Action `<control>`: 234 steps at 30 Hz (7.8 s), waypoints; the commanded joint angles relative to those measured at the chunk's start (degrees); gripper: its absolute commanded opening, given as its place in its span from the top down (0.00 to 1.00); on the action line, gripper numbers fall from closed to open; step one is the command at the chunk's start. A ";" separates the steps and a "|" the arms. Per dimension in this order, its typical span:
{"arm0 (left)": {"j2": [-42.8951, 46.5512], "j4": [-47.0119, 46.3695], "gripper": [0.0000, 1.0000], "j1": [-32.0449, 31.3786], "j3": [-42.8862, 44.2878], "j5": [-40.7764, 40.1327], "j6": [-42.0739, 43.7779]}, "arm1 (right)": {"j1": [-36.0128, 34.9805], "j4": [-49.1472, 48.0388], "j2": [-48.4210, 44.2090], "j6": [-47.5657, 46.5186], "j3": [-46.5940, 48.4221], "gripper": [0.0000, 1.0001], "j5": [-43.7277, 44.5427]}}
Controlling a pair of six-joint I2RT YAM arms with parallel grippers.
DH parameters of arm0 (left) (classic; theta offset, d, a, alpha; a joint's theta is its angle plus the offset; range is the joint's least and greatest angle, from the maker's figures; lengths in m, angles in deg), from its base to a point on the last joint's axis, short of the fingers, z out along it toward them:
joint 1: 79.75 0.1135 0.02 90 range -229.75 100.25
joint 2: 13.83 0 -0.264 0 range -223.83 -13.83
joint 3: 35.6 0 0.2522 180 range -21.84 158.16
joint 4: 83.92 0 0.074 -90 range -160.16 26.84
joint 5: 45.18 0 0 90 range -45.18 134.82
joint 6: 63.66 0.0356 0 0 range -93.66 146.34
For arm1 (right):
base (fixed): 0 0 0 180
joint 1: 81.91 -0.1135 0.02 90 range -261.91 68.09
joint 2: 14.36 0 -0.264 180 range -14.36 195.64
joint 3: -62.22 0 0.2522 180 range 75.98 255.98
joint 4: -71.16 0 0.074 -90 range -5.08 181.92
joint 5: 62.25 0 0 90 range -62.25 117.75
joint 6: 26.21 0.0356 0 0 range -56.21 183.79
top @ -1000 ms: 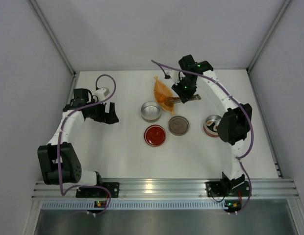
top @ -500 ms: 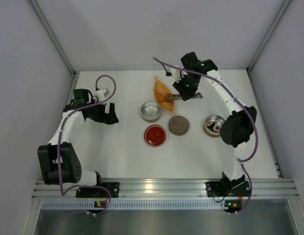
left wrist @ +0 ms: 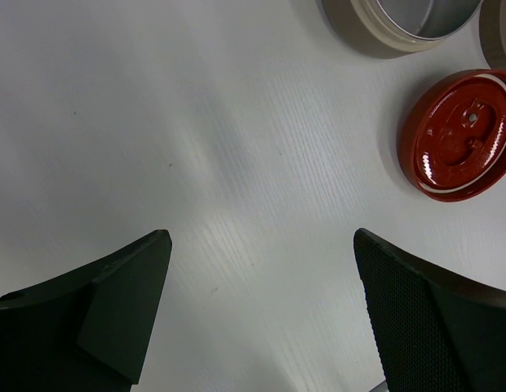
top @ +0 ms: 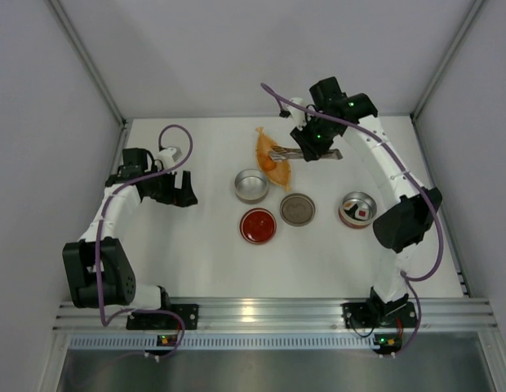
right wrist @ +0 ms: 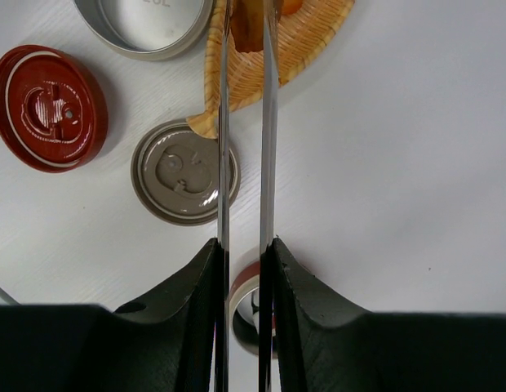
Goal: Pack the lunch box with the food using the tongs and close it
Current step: Pick up the fake food from the plate, then place the fake food in the packing box, then pick up the fake food from the plate.
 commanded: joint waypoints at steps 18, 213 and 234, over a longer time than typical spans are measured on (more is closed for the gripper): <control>1.21 -2.97 0.02 -0.18 -0.66 0.62 -0.38 | -7.94 0.53 -2.46 3.49 -0.47 0.83 -4.88; 0.77 -4.28 0.02 -0.18 -3.04 -1.05 1.03 | 3.22 -11.86 14.68 9.02 5.67 0.91 -8.66; 1.65 -3.93 0.02 -0.18 -2.95 -0.96 0.86 | 3.75 -11.52 9.40 10.43 5.49 1.00 -9.89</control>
